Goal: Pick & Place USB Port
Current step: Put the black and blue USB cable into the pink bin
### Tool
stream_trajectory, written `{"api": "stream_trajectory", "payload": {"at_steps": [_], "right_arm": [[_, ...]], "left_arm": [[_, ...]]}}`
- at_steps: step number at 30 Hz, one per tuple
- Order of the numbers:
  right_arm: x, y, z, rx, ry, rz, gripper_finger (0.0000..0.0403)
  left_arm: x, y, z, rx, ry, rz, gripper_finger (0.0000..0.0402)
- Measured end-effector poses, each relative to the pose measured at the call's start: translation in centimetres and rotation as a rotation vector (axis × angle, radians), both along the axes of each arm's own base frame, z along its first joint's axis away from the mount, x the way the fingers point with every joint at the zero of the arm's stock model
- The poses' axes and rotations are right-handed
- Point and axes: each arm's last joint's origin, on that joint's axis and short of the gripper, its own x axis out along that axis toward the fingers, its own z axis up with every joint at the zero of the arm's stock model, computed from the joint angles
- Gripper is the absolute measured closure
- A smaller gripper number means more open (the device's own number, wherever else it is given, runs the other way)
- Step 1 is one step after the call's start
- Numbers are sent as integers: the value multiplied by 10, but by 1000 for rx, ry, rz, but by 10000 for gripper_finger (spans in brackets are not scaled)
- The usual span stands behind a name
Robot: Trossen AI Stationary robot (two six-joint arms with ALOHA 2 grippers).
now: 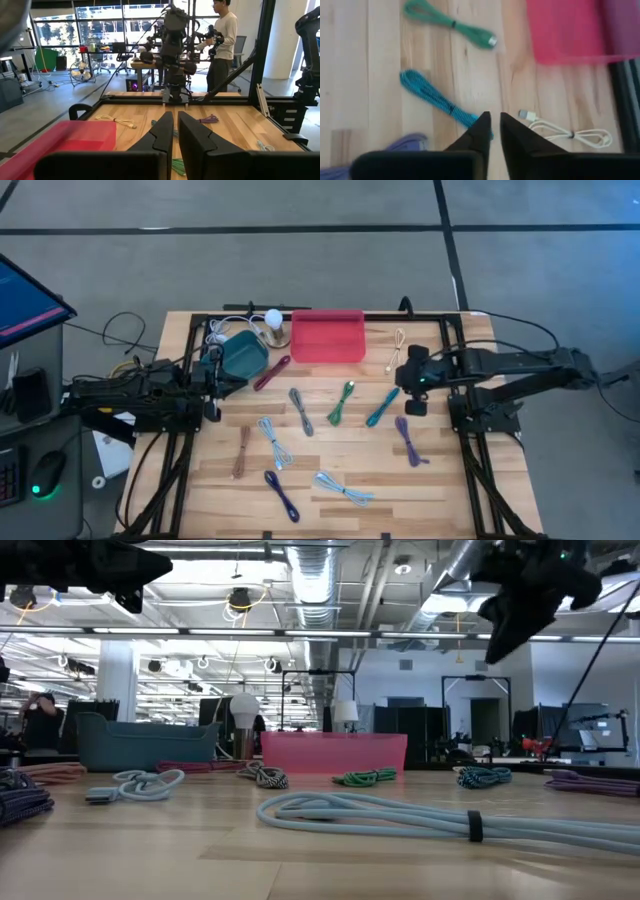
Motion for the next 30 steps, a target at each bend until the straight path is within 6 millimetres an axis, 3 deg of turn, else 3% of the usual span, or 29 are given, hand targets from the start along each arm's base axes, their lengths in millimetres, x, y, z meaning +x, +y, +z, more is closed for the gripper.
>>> {"api": "stream_trajectory", "payload": {"at_steps": [10,14,19,30], "right_arm": [[23,3,-29,-14,183,33,212],[31,6,-41,-15,211,49,171],[41,7,-63,-15,266,55,169],[61,8,-97,-22,350,81,222]], "left_arm": [[0,0,0,0,0,0,376],[0,0,0,0,0,0,376],[0,0,0,0,1,0,376],[0,0,0,0,3,0,376]]}}
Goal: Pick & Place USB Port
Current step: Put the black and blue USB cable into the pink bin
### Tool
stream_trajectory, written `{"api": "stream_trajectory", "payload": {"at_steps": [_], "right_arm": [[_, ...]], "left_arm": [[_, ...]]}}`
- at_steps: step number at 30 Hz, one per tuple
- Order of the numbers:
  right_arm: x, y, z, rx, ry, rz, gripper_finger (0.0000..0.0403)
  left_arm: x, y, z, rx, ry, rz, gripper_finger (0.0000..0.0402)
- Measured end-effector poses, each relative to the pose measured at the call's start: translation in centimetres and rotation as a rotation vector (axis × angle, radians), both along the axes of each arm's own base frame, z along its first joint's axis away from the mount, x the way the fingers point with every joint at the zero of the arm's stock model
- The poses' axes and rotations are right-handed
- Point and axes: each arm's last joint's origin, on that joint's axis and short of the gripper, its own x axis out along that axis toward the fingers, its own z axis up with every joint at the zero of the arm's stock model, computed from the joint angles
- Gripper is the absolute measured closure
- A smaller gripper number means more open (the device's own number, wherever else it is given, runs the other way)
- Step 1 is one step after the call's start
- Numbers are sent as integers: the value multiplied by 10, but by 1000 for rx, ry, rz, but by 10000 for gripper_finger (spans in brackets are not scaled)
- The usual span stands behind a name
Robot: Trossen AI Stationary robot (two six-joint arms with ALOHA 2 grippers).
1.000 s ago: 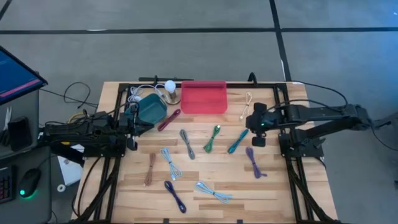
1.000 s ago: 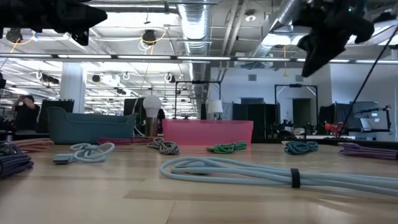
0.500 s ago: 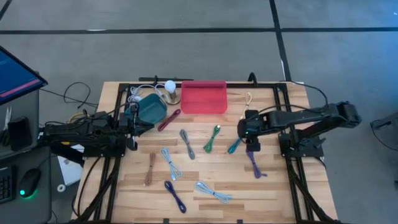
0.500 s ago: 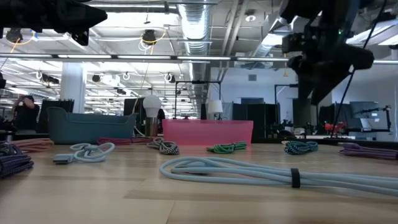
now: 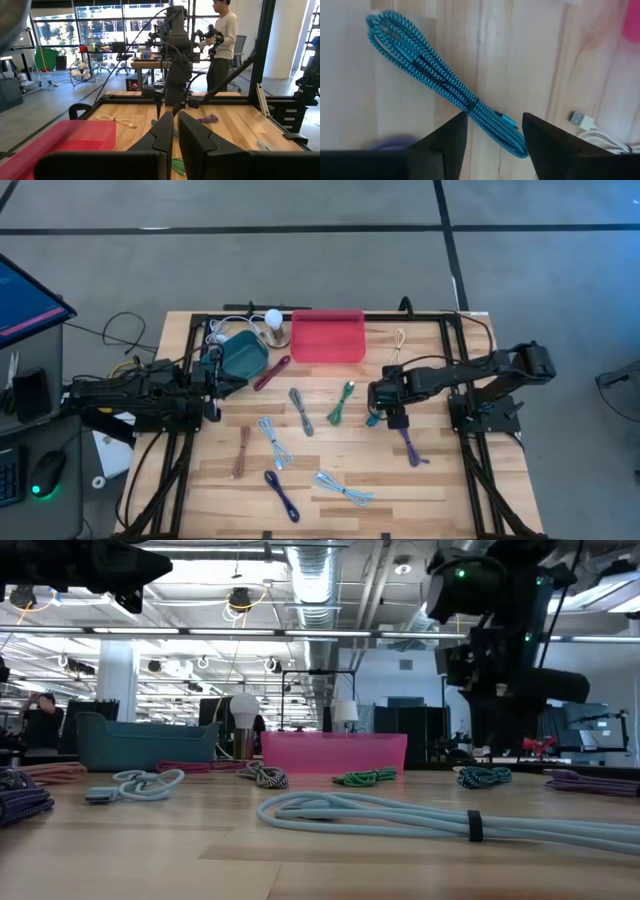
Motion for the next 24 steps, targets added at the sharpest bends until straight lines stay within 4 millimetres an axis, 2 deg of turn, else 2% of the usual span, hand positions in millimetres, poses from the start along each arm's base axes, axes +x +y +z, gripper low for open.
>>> {"api": "stream_trajectory", "payload": {"at_steps": [11,15,19,24], "right_arm": [[9,5,-26,33,79,16,217],[12,8,-32,28,97,28,226],[12,11,-33,24,99,41,267],[11,13,-26,25,60,49,367]], "left_arm": [[0,0,0,0,1,0,376],[0,0,0,0,1,0,376],[0,0,0,0,1,-1,376],[0,0,0,0,1,-1,376]]}}
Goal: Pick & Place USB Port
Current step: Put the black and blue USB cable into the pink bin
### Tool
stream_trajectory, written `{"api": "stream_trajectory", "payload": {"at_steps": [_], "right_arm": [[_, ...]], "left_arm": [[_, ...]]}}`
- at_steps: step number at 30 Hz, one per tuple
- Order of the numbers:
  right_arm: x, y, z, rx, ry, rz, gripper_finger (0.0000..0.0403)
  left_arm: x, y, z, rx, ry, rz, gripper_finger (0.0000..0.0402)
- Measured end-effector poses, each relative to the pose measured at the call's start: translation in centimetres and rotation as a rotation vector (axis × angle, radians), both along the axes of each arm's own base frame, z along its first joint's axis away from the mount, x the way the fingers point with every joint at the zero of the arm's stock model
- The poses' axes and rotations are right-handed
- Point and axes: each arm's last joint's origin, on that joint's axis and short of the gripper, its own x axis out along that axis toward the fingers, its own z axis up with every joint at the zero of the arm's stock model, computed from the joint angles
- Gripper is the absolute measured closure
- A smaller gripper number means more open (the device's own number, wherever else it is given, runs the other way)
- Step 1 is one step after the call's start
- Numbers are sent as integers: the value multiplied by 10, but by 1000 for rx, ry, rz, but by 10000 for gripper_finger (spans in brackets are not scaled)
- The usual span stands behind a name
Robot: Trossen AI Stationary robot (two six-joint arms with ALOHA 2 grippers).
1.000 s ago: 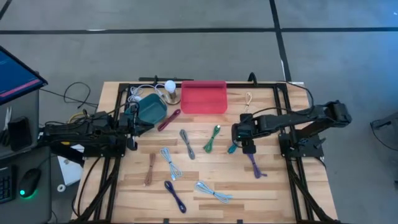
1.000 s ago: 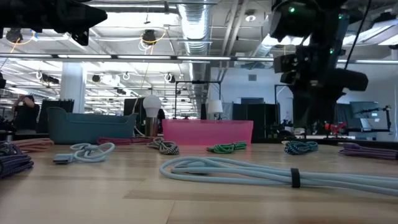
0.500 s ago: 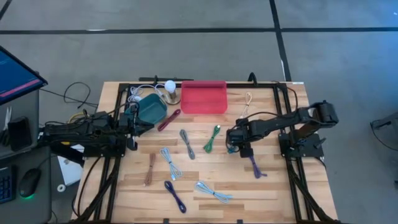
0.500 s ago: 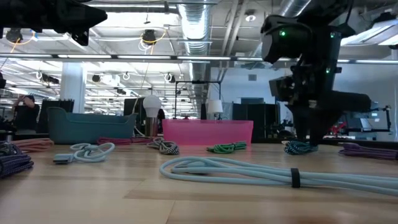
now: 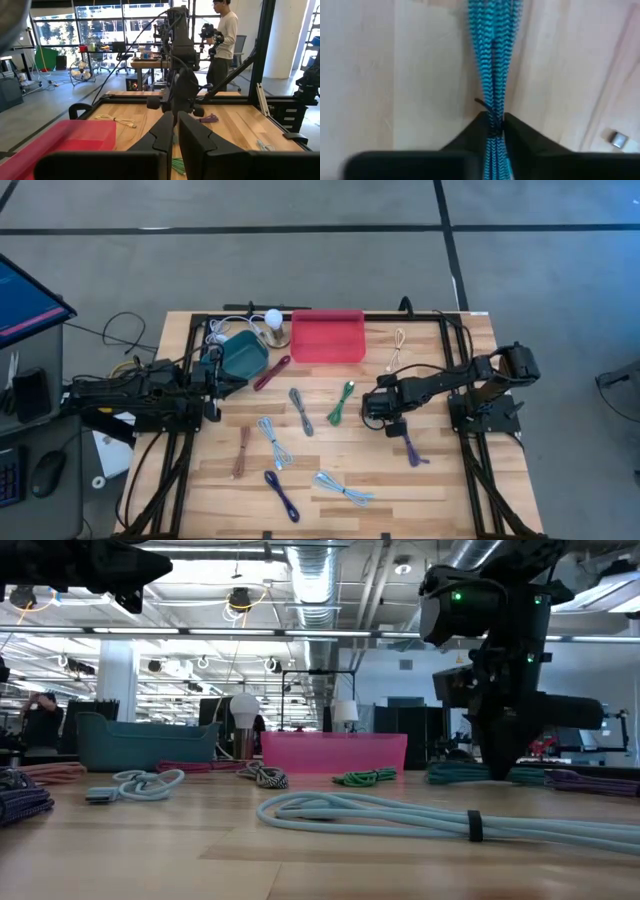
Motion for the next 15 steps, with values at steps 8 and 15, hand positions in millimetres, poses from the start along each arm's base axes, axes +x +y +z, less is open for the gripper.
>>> {"api": "stream_trajectory", "payload": {"at_steps": [8,15], "right_arm": [[-5,-1,21,3,-88,-4,395],[-11,-3,65,-14,-369,-48,398]], "left_arm": [[0,0,0,0,0,0,376],[0,0,0,0,0,0,376]]}}
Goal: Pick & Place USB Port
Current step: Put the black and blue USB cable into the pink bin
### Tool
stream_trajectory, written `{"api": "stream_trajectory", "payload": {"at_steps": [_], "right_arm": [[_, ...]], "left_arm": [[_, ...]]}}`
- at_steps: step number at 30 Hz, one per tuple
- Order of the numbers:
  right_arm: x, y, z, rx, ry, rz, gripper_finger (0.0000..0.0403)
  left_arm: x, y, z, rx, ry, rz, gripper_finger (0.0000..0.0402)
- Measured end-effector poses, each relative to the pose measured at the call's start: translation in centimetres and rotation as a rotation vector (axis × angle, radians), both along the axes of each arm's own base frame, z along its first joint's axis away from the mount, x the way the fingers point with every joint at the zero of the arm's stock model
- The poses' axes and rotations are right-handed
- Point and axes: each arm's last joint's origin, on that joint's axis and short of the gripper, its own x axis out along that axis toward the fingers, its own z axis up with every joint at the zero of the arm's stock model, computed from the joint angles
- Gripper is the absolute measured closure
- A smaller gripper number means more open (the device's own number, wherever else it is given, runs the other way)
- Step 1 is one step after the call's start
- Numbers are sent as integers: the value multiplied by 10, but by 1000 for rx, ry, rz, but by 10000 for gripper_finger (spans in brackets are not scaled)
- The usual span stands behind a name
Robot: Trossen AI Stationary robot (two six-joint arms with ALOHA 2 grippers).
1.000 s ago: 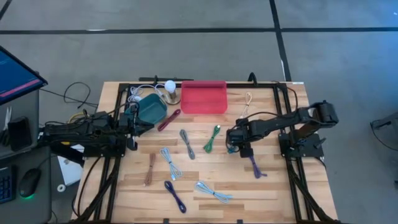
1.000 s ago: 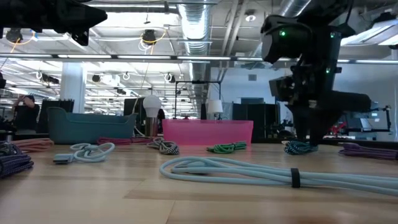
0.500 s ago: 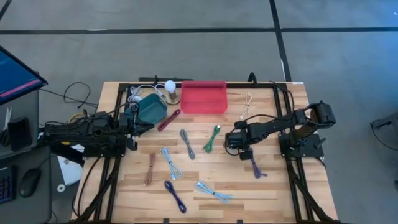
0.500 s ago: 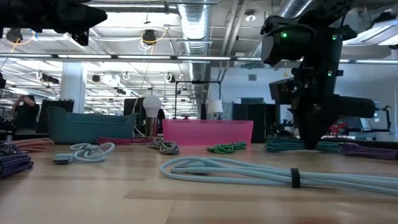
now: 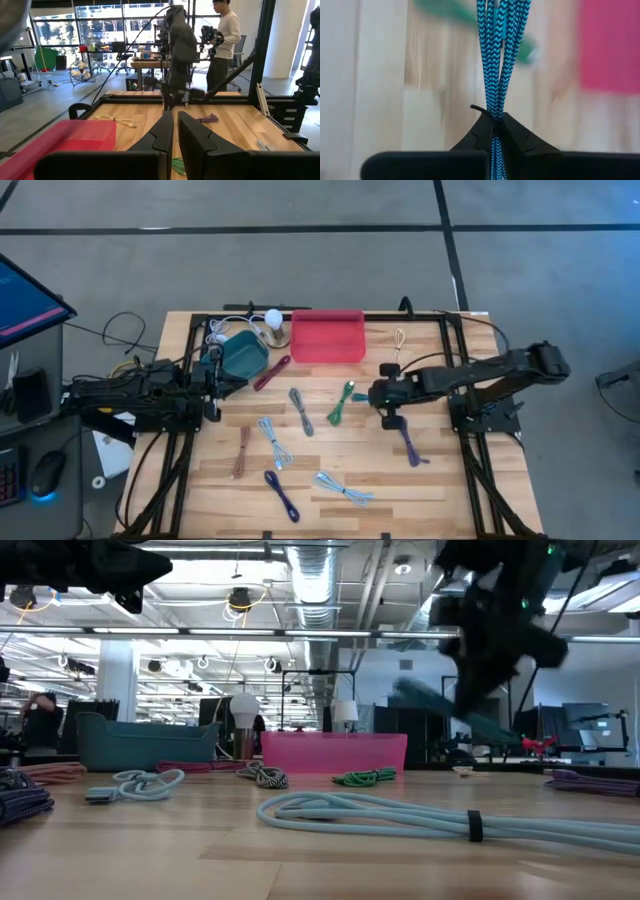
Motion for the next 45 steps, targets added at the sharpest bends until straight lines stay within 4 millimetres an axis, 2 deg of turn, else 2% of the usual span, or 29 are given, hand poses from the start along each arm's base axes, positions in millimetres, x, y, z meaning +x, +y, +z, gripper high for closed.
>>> {"api": "stream_trajectory", "payload": {"at_steps": [5,15,19,25,32,40,45], "right_arm": [[-7,-2,32,-18,-215,-21,398],[-13,-10,63,-58,-443,-70,399],[-11,-23,70,-88,-478,-101,399],[-6,-43,95,-133,-526,-150,399],[14,-67,120,-180,-499,-189,399],[59,-102,115,-179,-387,-128,400],[76,-125,97,-176,-315,-135,400]], "left_arm": [[0,0,0,6,0,1,376],[0,0,0,7,0,1,376],[0,0,0,7,0,1,376],[0,0,0,7,0,1,376],[0,0,0,7,0,1,376],[0,0,0,7,0,1,376],[0,0,0,7,0,1,376]]}}
